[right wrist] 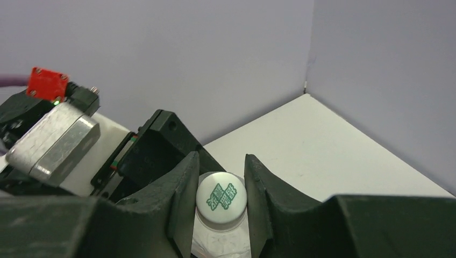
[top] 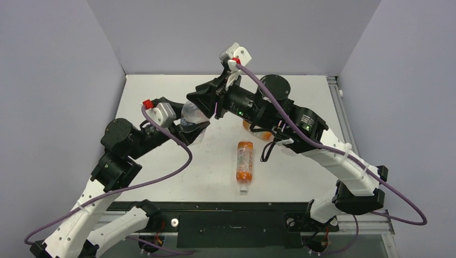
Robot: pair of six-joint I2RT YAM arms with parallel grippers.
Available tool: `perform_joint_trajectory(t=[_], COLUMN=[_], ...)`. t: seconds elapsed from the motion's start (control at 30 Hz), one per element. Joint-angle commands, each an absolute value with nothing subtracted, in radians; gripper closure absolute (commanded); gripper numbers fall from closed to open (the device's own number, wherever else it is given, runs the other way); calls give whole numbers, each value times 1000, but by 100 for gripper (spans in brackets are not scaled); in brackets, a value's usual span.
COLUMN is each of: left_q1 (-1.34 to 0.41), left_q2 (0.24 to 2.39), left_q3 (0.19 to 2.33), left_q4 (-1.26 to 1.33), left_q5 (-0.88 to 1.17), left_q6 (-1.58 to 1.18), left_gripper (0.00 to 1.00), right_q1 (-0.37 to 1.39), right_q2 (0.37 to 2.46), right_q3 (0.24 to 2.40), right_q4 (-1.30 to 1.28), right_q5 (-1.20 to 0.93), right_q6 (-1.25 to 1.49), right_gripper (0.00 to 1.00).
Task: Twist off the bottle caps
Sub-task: Unscrew the bottle cap from the plastic bottle.
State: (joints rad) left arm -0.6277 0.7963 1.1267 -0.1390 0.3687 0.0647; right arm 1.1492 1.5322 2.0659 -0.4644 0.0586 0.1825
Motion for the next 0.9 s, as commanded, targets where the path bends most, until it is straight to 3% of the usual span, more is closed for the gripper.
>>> perform_joint_trajectory(t=[0.0, 0.27, 0.47, 0.5, 0.53, 0.57, 0.63, 0.7, 0.87], left_q1=[-632, -632, -632, -632, -632, -632, -631, -630, -631], left_q2=[779, 802, 820, 821, 821, 820, 816, 808, 802], left_q3=[1181, 1211, 1222, 1222, 1219, 1218, 1208, 1196, 1163], left_q4=[-65, 13, 28, 27, 24, 14, -26, -55, -107], left_q5=[518, 869, 978, 977, 968, 957, 905, 819, 582], left_q6=[-59, -301, -357, -354, -338, -327, -270, -210, -25], left_gripper=[100, 100, 100, 100, 100, 100, 100, 100, 100], right_q1=[1064, 997, 917, 910, 902, 900, 905, 924, 1090], right_q2=[1412, 1370, 1307, 1303, 1300, 1294, 1279, 1267, 1312], right_q3=[2004, 1969, 1784, 1785, 1800, 1809, 1828, 1839, 1948], right_q4=[-392, -342, 11, 10, -15, -80, -156, -208, -383], right_q5=[-347, -945, -1033, -992, -958, -847, -636, -409, -3], right_q6=[148, 167, 406, 404, 380, 356, 304, 273, 182], right_gripper=[100, 100, 100, 95, 84, 58, 26, 21, 19])
